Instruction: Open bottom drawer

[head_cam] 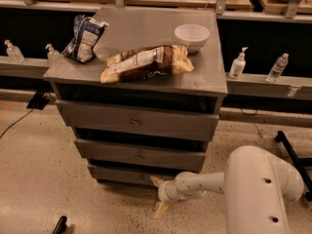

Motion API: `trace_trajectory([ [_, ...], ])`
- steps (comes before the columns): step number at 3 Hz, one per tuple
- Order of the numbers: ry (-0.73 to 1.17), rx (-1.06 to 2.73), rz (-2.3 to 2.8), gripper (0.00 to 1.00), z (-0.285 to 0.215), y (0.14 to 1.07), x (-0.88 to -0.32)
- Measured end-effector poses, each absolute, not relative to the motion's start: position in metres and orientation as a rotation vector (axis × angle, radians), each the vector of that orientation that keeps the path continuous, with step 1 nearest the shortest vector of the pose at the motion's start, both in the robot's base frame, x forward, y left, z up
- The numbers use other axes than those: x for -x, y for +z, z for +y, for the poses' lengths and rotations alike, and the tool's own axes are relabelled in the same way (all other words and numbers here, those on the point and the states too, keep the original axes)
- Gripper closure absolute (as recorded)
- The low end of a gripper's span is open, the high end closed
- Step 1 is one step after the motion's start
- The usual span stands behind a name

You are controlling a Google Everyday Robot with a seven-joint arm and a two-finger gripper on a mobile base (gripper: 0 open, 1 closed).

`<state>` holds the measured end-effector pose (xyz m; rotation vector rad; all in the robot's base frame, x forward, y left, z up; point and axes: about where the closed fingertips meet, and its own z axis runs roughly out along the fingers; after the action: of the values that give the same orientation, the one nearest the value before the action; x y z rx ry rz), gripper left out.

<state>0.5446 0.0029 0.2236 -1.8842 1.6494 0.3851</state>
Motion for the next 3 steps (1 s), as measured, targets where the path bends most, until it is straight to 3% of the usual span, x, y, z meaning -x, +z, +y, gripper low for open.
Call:
trace_trajectory([
  [3,-0.089,1.93,1.576,0.0,-0.033,0.215,-0.578],
])
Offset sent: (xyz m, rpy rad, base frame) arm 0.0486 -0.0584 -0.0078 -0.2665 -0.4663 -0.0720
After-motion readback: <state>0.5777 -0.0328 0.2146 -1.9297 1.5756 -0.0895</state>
